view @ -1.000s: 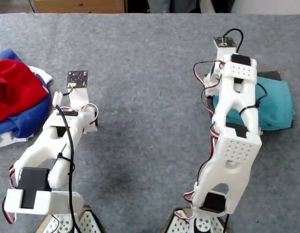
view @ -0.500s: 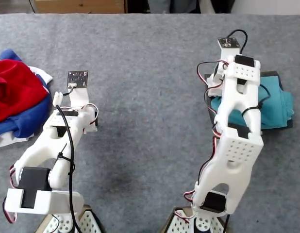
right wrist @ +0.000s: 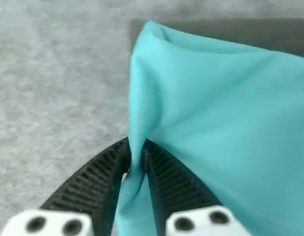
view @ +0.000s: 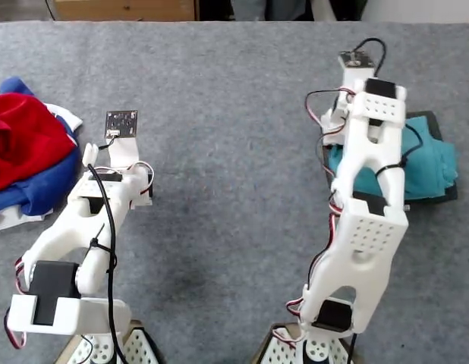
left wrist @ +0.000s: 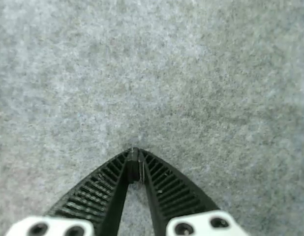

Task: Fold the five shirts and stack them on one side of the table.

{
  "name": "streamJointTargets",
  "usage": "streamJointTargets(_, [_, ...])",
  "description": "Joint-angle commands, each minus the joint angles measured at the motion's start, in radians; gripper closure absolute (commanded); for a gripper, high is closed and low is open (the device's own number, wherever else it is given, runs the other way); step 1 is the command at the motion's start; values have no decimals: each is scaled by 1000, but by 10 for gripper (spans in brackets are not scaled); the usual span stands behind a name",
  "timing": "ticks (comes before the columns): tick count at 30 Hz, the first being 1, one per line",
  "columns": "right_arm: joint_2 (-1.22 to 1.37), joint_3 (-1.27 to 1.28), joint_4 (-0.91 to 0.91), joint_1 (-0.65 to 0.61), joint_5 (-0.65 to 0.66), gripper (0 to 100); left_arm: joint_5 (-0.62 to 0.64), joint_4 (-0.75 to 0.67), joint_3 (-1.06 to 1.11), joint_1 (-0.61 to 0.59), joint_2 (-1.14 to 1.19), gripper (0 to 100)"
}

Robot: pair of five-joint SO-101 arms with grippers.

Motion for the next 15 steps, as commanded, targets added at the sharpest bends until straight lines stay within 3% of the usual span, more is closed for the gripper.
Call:
streamJointTargets(1, [-71, -39, 28, -52, -15, 985, -2, 8, -28, -10, -37, 970])
streamJointTargets(11, [-68, -39, 49, -149, -48, 982, -2, 8, -28, -10, -37, 970])
streamJointTargets(15, [-67, -39, 58, -121, -43, 828, -2, 8, -28, -10, -37, 970])
